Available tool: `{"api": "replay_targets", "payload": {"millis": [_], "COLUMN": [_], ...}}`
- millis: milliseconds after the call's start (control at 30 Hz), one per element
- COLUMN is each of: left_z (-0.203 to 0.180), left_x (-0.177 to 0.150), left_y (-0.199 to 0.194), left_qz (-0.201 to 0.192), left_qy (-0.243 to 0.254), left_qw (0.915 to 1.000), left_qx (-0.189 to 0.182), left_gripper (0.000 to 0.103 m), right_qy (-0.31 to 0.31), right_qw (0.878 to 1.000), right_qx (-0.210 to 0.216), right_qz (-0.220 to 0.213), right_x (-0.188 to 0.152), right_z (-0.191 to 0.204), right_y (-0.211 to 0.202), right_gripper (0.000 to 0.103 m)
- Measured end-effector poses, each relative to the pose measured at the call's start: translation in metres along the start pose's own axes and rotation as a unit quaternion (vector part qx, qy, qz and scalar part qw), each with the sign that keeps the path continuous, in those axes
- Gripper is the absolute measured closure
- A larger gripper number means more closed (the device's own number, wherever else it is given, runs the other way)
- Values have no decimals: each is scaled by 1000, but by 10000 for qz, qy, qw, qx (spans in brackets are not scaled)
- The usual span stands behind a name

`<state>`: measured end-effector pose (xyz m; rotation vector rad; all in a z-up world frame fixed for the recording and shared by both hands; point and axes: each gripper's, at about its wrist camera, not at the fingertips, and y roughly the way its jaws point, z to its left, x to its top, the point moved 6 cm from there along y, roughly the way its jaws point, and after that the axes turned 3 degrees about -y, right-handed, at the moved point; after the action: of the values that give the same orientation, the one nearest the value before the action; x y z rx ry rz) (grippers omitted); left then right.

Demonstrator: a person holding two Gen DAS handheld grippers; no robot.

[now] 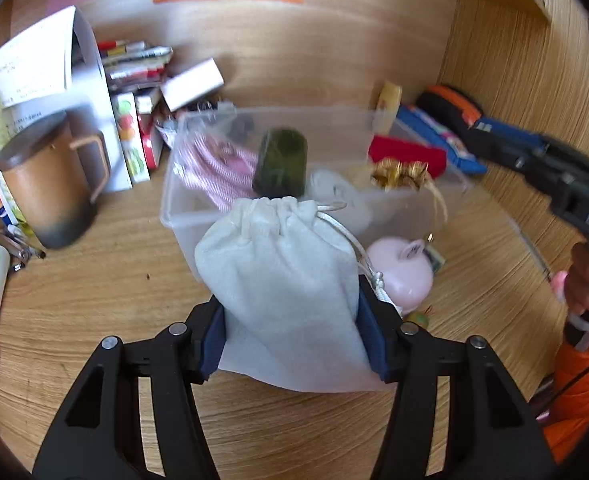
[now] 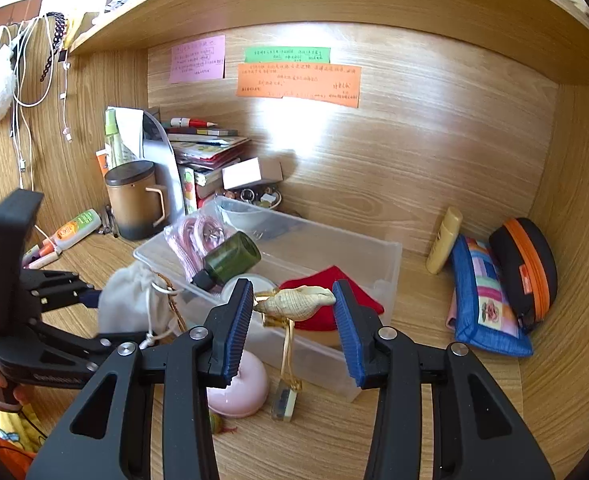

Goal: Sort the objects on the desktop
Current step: 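Carry the white pouch over the bin with the left tool while the right tool carries the shell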

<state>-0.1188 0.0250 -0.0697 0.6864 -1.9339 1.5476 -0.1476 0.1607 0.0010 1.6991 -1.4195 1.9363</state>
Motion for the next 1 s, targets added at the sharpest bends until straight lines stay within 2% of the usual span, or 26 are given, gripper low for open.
{"api": "replay_targets", "payload": {"millis": [567,833,867,900,1000], "left_z": [9,4,4,4,5], "left_x": [39,53,54,57,63], "left_y": [-18,-9,-8,-7,0], "left_qz": [-556,-592,-600,-599,-553], "left_qy": [-293,-152,-132,-114,-134], "left_qw": [9973,9972,9972,9972,9971], "left_qx": [-372,-426,-434,-437,-499], "left_gripper": [47,48,49,54,58], "right_qy": [-17,5,13,14,11], "right_qw": [10000,10000,10000,10000,10000], "right_qx": [-44,-13,-12,-6,14], "right_qz": [37,58,67,72,97], "right_x": [14,19,19,20,21], "right_z": [-6,-10,-11,-11,-12], "right_y": [19,28,30,31,35], "right_gripper": [65,65,65,65,65]}}
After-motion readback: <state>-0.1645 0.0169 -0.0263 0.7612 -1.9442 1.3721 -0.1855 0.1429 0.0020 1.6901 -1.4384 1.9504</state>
